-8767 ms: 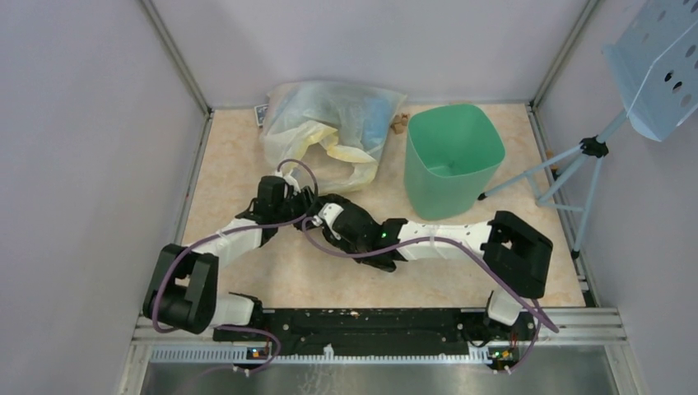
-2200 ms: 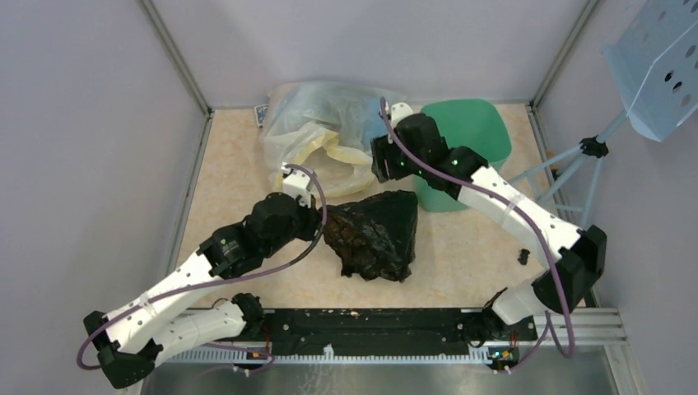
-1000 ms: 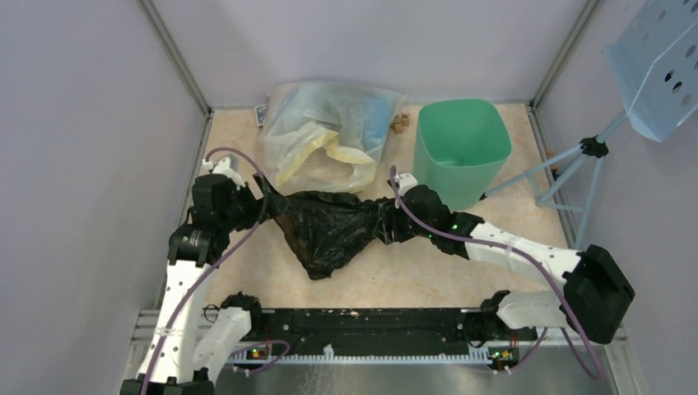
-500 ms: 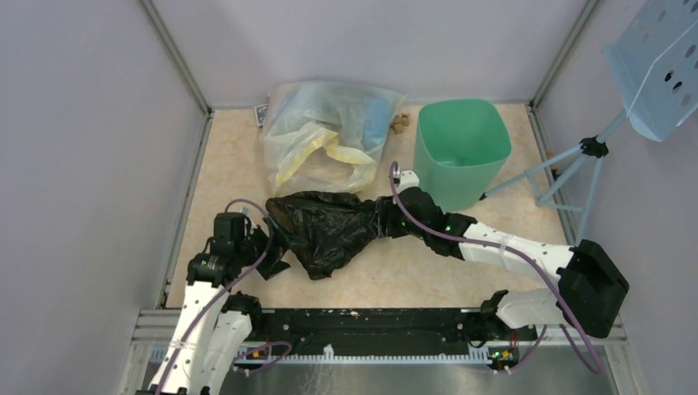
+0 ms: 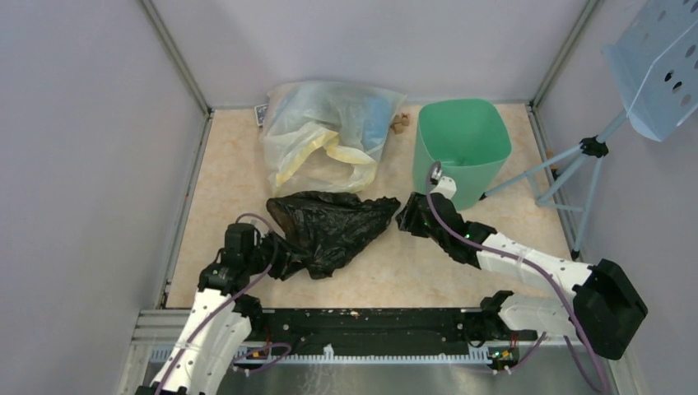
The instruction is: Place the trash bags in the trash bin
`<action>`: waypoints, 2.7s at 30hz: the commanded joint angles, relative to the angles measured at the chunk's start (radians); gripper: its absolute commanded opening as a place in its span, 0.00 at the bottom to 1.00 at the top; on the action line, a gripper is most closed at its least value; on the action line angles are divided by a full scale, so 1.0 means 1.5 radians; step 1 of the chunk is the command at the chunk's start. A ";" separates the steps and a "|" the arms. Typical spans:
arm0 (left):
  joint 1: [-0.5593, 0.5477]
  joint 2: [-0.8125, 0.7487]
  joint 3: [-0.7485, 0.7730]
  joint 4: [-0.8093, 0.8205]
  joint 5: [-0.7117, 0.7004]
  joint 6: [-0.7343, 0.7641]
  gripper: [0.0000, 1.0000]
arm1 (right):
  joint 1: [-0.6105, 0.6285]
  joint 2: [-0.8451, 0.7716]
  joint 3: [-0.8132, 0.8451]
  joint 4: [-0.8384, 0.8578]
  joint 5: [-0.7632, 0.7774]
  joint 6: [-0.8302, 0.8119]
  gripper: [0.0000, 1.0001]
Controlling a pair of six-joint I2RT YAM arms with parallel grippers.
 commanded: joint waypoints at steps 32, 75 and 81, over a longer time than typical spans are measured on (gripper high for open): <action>-0.015 0.108 0.374 -0.029 -0.153 0.248 0.00 | -0.092 0.165 0.063 0.207 -0.034 0.242 0.00; -0.015 0.614 0.515 0.205 -0.084 0.287 0.00 | 0.100 -0.174 -0.045 0.004 -0.278 -0.316 0.49; -0.015 0.644 0.510 0.216 -0.111 0.286 0.00 | 0.138 -0.092 -0.043 0.042 -0.166 -0.361 0.51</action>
